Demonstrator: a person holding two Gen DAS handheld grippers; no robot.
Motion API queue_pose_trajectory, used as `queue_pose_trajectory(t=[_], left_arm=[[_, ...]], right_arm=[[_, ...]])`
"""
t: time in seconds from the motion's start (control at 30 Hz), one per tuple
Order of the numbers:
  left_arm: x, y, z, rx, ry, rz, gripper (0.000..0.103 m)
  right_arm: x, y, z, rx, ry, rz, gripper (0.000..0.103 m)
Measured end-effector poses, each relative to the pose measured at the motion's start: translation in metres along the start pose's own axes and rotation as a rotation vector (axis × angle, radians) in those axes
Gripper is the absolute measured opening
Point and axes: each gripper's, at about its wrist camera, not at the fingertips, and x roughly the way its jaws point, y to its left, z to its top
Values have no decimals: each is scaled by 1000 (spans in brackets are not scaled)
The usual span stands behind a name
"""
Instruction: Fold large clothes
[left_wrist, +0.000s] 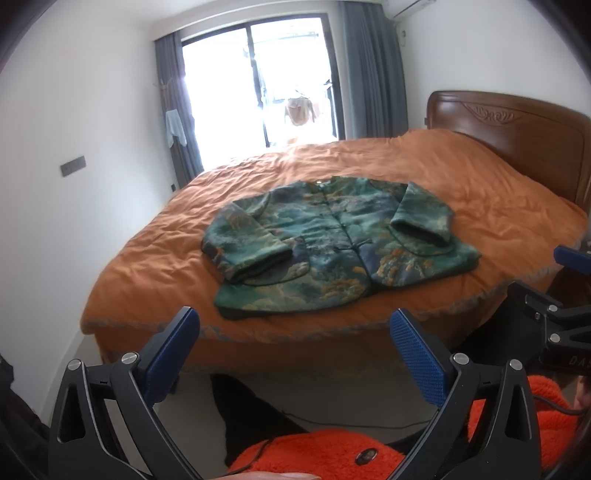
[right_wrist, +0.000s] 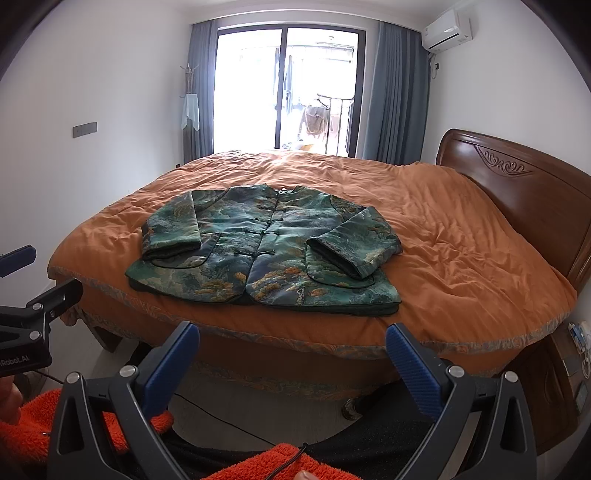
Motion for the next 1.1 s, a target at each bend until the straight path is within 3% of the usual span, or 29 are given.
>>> queue_pose_trajectory(t=[1.1], left_arm=[[-2,-6,-1,5,-4,5,103]], right_arm=[[0,1,0,0,2,-1,103]])
